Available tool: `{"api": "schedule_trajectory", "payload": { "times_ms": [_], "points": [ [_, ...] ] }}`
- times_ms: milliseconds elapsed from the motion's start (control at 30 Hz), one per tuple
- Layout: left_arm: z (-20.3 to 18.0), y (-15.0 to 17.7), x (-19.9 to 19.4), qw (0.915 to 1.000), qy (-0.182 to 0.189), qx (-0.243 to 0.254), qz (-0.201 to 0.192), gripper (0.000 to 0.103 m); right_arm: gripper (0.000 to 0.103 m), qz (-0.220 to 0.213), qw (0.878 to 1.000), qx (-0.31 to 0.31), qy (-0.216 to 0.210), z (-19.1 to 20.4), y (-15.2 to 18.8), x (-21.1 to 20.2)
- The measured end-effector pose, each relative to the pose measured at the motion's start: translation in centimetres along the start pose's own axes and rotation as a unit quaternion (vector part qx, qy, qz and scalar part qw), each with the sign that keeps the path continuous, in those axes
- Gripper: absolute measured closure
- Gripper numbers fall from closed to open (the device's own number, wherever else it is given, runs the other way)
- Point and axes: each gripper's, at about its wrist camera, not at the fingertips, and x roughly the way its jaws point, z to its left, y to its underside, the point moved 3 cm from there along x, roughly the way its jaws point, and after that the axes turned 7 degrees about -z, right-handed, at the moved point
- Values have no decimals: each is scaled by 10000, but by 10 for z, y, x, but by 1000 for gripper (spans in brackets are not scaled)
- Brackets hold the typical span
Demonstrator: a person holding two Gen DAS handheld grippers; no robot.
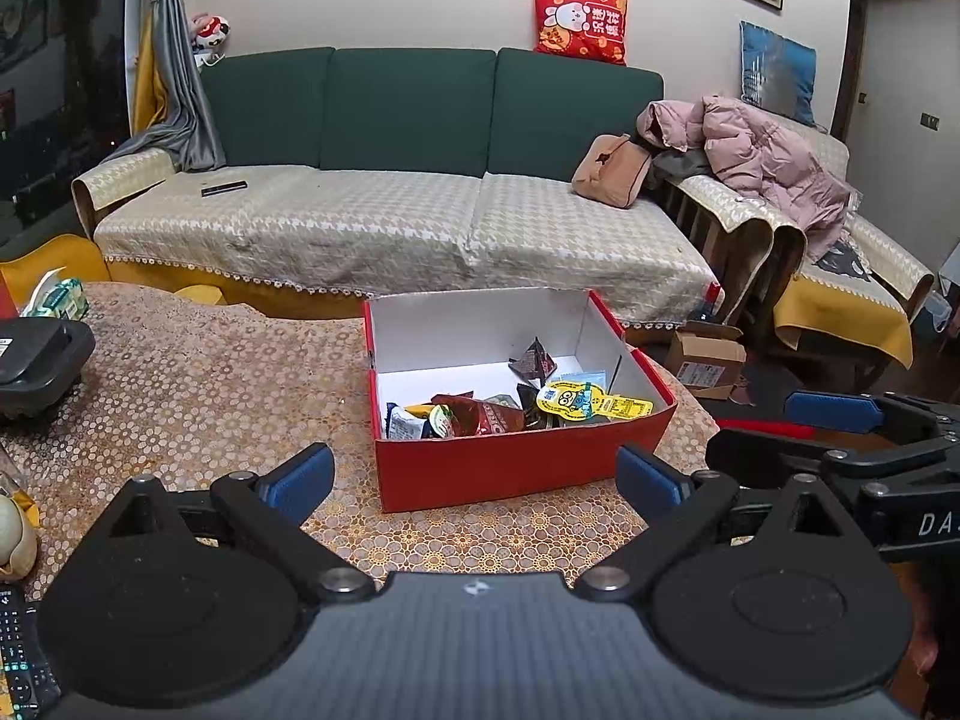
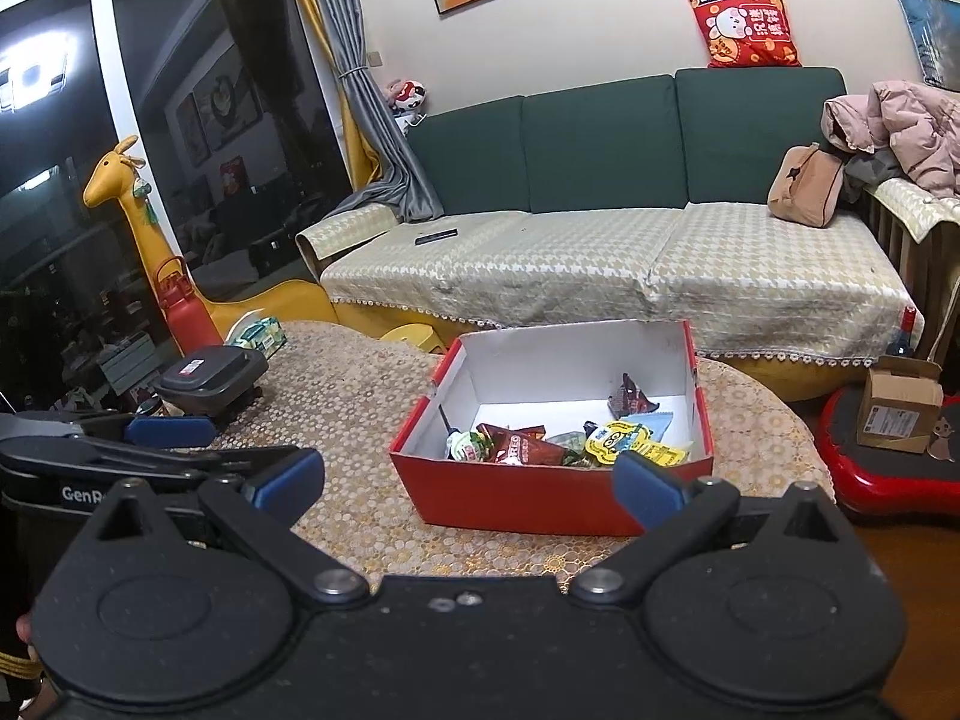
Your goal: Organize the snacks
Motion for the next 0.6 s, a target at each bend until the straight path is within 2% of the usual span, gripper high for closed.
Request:
{"api": "schedule_trajectory", "payload": {
  "times_ms": [600],
  "points": [
    [-4, -2, -10, 9999, 73, -49, -79, 3, 0, -14, 9997, -18, 263, -4, 1, -6]
  ]
}}
